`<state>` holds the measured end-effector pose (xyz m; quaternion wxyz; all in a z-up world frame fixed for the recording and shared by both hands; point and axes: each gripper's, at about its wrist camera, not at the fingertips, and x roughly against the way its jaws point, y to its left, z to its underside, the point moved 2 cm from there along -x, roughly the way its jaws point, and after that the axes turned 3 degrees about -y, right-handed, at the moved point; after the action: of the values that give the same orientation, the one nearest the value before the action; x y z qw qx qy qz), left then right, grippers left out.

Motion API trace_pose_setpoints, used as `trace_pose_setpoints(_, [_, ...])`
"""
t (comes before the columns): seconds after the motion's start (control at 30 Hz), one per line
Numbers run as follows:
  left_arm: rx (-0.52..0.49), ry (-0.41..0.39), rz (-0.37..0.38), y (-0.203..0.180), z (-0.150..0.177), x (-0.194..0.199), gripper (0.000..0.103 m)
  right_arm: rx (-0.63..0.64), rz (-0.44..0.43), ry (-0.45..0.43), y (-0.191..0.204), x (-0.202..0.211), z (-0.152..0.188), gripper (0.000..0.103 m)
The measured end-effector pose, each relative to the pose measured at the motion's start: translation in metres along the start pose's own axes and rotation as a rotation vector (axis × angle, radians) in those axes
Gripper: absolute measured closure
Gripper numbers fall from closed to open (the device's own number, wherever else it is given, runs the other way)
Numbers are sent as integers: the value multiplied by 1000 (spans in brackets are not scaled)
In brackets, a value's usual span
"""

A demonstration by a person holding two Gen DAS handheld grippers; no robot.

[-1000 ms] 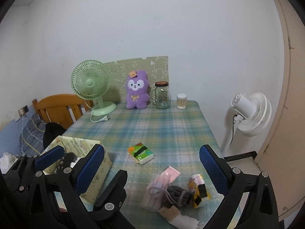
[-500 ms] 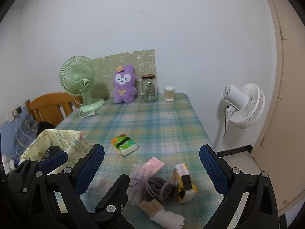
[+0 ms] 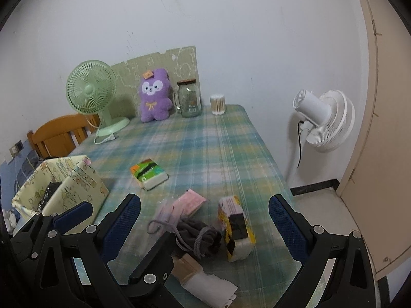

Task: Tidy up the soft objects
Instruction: 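Withdraw both tools from the box toward the remaining items, then grasp the pink mask packs with the left tool while the right tool grasps the yellow snack bag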

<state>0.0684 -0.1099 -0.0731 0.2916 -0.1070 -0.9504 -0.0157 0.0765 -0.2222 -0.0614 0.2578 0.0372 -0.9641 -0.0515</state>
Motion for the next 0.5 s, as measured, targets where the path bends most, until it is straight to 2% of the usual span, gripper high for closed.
trace_pose_setpoints(0.1, [16,-15,-12,0,6,-5,0,-4,-6,15,-2,-7,6,2])
trace_pose_setpoints(0.23, [15,5,-49,1,10,-17,0,-1,7,46,-5,-19,12,2])
trace_pose_setpoints(0.4, [41,53,-34,4,18,-26,2,17,-2,76,-4,-29,17,2])
trace_pose_setpoints(0.5, [31,70,-37,5,23,-29,6,25,-7,91,-1,-34,23,2])
